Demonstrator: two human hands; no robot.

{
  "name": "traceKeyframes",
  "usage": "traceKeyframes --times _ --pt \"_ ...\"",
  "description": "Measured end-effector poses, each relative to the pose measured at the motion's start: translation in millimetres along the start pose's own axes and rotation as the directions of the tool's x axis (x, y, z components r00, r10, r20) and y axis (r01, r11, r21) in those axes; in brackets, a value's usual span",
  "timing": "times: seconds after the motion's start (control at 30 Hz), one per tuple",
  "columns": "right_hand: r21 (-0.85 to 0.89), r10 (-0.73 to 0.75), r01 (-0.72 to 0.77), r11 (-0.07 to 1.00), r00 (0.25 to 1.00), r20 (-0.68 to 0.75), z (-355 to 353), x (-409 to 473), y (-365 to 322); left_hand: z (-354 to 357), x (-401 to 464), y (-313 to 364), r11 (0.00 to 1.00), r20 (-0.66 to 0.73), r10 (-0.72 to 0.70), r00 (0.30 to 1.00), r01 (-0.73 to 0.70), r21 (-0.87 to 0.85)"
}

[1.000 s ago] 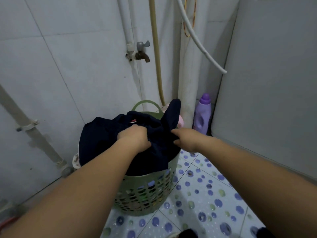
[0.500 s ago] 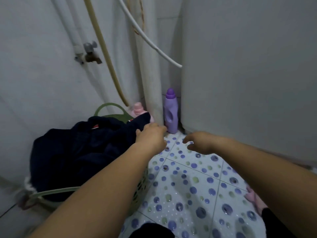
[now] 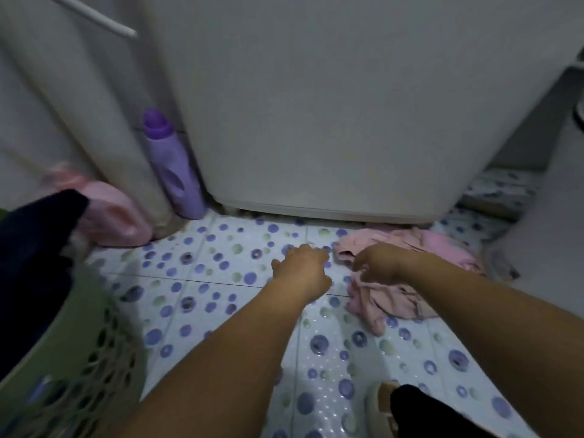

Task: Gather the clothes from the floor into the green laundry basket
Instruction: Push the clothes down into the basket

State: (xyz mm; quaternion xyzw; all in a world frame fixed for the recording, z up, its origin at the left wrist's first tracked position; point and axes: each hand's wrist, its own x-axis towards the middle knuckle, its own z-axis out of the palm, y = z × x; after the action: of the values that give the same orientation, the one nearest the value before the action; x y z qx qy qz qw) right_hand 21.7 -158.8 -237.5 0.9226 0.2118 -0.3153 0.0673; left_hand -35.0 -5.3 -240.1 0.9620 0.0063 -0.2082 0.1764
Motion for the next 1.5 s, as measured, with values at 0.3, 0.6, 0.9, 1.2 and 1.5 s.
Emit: traceKeyframes --times 0.3,0.6,0.9,1.2,1.5 --pt "0.200 0.387 -0.360 0.911 0.915 -0.117 121 72 66 89 76 17 0.938 0.178 0.058 0.982 0.007 -0.347" --pt "0.771 0.553 -0.100 0.629 0.755 -0.353 118 81 56 105 120 21 0.841 0.174 0.108 0.979 0.003 -0.541" --pt "0.858 0.446 0.412 -0.306 0.858 -0.253 49 54 44 93 130 41 0.416 -0.042 -0.027 0.999 -0.027 -0.909" --pt "0.315 0.649 -0.584 0.748 0.744 -0.162 111 76 108 80 131 30 0.280 -0.124 -0.301 0.945 -0.037 -0.959" --pt "0.960 0.408 0.230 -0.158 0.901 -0.149 92 76 80 67 136 33 0.191 0.640 -0.163 0.751 0.660 -0.726"
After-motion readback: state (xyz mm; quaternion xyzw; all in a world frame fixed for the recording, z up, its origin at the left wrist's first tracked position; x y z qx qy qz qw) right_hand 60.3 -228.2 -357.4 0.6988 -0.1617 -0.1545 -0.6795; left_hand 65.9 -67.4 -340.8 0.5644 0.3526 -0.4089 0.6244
